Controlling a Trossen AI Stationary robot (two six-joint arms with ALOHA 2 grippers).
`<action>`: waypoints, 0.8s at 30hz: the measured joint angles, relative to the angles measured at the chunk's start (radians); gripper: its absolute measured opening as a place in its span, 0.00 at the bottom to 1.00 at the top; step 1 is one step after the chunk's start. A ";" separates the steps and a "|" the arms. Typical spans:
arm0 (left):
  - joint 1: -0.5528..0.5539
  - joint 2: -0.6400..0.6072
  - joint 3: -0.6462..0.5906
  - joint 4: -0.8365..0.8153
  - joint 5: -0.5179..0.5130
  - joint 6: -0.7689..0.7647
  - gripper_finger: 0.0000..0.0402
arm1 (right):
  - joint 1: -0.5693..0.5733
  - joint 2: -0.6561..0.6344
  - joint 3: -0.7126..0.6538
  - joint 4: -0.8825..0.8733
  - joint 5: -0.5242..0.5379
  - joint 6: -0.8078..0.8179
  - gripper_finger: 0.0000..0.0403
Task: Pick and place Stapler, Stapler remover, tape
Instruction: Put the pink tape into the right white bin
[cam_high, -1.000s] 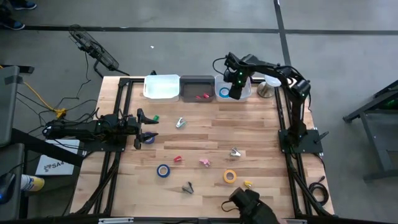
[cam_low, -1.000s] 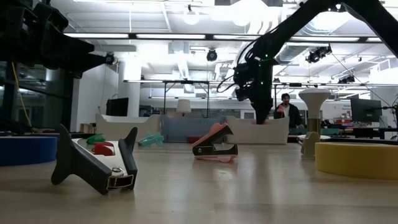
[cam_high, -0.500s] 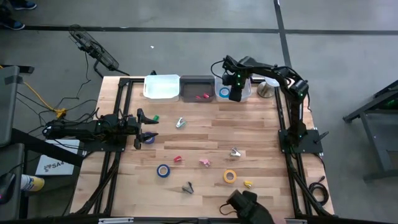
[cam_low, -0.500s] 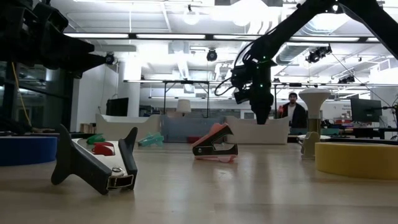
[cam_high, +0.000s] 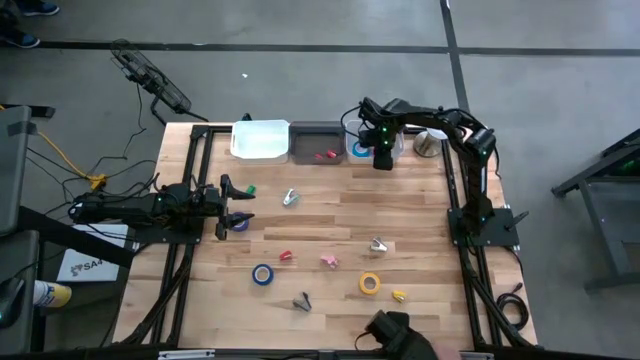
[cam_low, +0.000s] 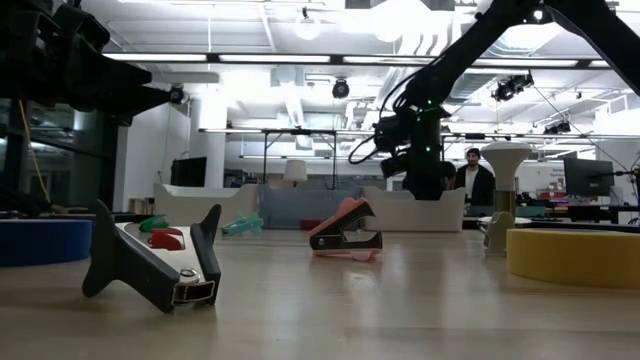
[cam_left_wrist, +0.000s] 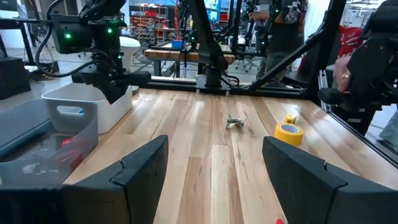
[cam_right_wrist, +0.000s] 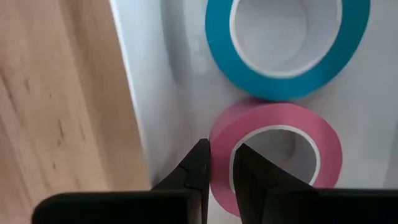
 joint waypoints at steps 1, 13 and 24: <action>0.000 0.000 0.000 0.000 0.000 0.000 0.64 | 0.000 0.000 0.000 0.003 0.004 -0.004 0.10; 0.000 0.000 0.000 0.000 0.000 0.000 0.64 | 0.032 0.000 0.000 0.027 0.053 -0.027 0.23; 0.000 0.000 0.000 0.000 0.000 0.000 0.64 | 0.035 0.000 0.000 -0.016 0.092 0.026 0.48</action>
